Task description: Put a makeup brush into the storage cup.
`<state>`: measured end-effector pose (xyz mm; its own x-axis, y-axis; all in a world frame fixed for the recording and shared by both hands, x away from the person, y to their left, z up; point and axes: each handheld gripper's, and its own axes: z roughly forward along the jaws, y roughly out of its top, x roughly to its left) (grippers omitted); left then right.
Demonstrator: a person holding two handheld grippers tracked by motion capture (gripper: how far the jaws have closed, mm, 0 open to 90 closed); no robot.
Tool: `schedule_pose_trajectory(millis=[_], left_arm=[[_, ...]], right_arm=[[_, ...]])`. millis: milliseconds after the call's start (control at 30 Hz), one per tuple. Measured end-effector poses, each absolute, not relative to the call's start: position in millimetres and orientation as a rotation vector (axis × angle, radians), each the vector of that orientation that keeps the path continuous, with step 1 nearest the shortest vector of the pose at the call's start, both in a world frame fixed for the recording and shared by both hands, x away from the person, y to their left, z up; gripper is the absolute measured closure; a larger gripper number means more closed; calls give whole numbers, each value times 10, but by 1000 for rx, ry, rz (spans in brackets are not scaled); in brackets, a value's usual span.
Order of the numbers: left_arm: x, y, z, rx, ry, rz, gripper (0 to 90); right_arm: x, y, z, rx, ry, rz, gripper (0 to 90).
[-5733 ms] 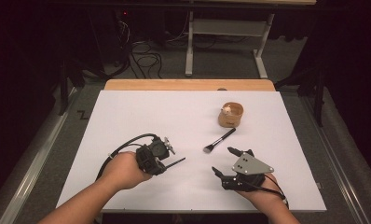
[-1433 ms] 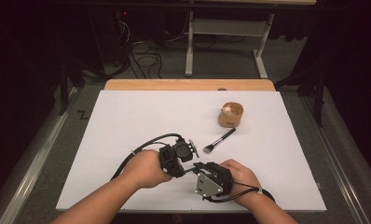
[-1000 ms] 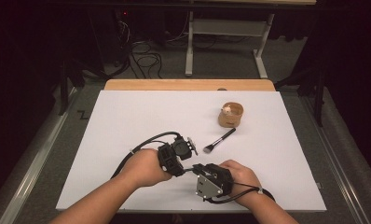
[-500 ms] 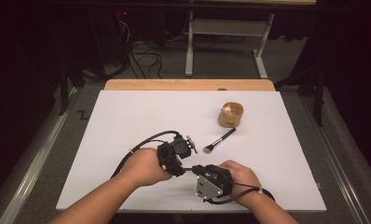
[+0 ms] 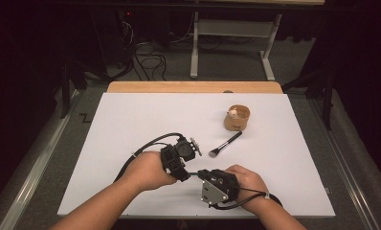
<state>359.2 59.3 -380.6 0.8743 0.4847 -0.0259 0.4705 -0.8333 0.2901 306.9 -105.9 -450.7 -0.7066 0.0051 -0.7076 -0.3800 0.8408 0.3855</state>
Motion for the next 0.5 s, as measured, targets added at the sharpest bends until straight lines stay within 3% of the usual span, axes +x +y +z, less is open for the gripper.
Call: schedule_pose_trajectory(millis=[500], left_arm=[[3608, 652, -3781, 2745, 727, 77, 458]], right_arm=[[3085, -1077, -4501, -260, 2278, 661, 860]])
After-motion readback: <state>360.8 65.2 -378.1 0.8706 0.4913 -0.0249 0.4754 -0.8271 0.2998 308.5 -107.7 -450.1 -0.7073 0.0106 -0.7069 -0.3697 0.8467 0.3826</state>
